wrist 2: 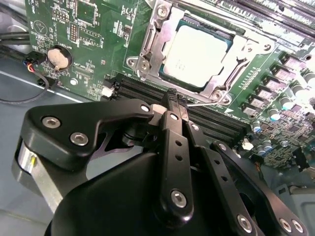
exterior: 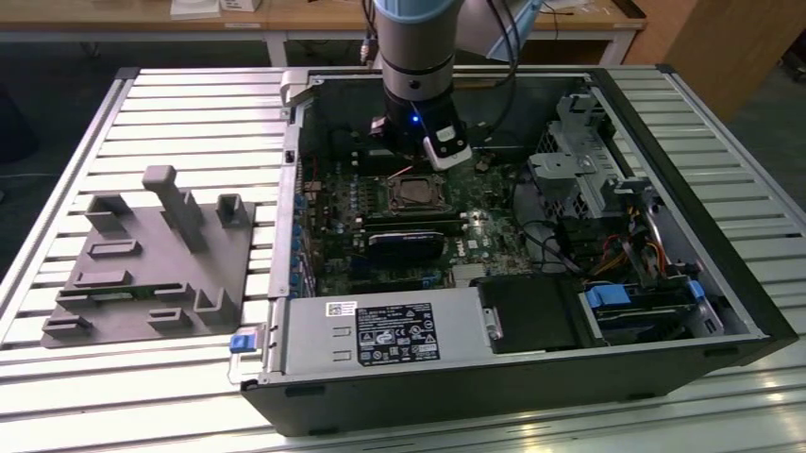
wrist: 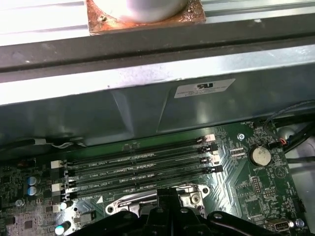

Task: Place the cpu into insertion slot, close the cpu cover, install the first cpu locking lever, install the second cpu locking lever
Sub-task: 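Install the first cpu locking lever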

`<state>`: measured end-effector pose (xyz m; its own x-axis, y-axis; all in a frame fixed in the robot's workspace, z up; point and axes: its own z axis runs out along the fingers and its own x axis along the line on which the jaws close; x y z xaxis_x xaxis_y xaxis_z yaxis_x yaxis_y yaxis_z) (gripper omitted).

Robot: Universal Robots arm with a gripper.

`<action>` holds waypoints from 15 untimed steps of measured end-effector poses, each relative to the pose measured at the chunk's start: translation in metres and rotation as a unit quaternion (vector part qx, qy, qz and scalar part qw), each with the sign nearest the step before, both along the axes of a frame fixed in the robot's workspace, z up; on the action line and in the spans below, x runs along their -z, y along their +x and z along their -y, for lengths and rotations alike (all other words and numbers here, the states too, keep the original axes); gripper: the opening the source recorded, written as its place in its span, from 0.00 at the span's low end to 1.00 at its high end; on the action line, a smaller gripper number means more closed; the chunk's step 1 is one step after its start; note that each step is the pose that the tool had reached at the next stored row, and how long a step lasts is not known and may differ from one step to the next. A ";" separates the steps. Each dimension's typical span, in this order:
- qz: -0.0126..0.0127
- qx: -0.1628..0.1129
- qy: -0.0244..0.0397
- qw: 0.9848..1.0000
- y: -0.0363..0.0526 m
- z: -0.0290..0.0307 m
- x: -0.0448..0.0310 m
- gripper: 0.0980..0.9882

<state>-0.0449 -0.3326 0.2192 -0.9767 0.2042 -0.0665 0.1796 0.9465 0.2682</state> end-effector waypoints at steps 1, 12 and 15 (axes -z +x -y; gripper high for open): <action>0.001 0.000 -0.001 1.000 0.0000 0.0000 0.0002 0.01; 0.004 0.000 -0.012 1.000 0.0000 -0.0006 0.0014 0.01; 0.005 0.000 -0.015 1.000 0.0000 -0.0020 0.0020 0.01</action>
